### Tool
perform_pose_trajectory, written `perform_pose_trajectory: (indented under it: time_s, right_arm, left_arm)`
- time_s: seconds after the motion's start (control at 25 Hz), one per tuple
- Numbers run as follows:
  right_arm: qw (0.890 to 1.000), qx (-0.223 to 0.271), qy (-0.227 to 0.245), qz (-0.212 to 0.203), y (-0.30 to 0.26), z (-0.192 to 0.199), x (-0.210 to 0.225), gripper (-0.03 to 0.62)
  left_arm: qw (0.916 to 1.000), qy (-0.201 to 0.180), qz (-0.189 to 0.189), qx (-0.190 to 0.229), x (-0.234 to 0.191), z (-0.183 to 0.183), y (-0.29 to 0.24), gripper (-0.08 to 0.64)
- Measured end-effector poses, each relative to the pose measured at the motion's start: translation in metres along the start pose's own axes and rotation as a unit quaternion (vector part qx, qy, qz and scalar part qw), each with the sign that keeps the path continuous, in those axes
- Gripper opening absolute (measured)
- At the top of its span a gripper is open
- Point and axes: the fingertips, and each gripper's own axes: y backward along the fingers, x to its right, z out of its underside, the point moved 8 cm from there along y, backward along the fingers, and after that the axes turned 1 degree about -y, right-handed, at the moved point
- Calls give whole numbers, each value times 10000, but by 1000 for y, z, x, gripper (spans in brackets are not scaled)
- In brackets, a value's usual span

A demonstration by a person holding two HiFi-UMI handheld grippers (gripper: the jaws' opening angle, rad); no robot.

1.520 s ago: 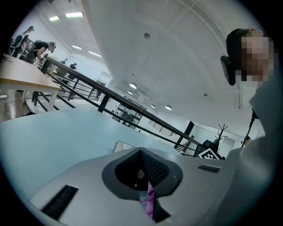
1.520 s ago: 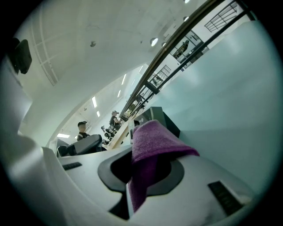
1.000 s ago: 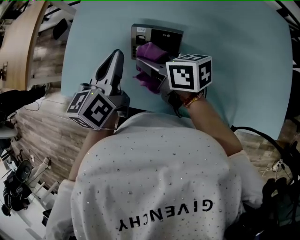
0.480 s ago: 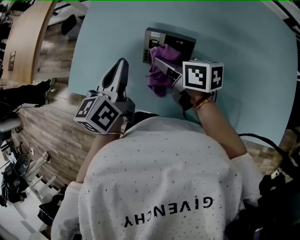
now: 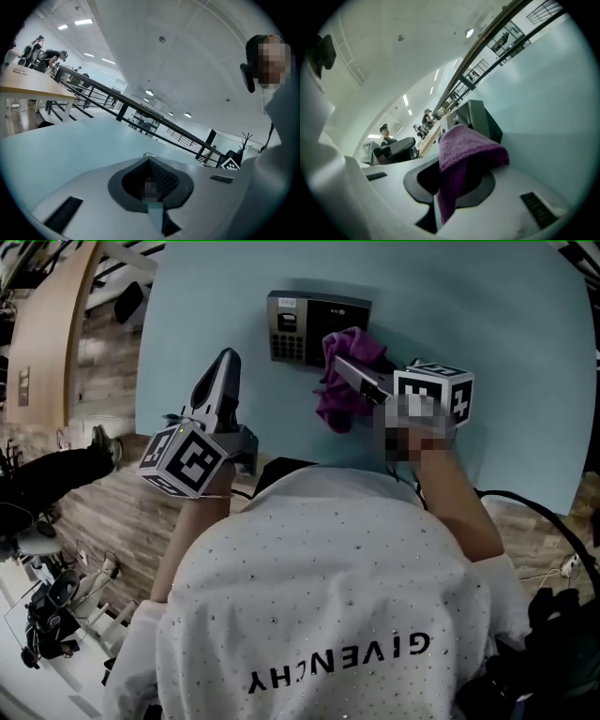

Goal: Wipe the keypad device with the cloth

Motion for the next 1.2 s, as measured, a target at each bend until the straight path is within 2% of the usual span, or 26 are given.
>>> perform_pose_trajectory:
  time_s: [0.32,0.56,0.64,0.8,0.92,1.04,1.2]
  right_arm:
    - [9999,58,-4,156,6,5,5,46]
    - [9996,24,53,283,20,1,12,46]
    - [9994,-2,271,192,15,-1,3,46]
    - [9972,-237,636,-327,-32,6,-31,46]
    - [9948,-487,781,-436,-66,14,-47,46]
    - [9934,-647,906,-292,-89,17,-54,46]
    - [9943,-639,822,218,-107,15,-50,47]
  left_arm:
    - [9998,2,-164,-87,-29,3,-2,0]
    - [9996,18,-293,46,-26,6,-1,0]
    - [9995,10,-300,56,-21,9,-2,0]
    - [9998,69,-206,-40,-26,15,1,0]
    - [9998,56,-61,-153,-25,21,5,0]
    - [9997,-18,61,-256,-25,23,9,0]
    - [9992,83,187,-352,-43,15,15,0]
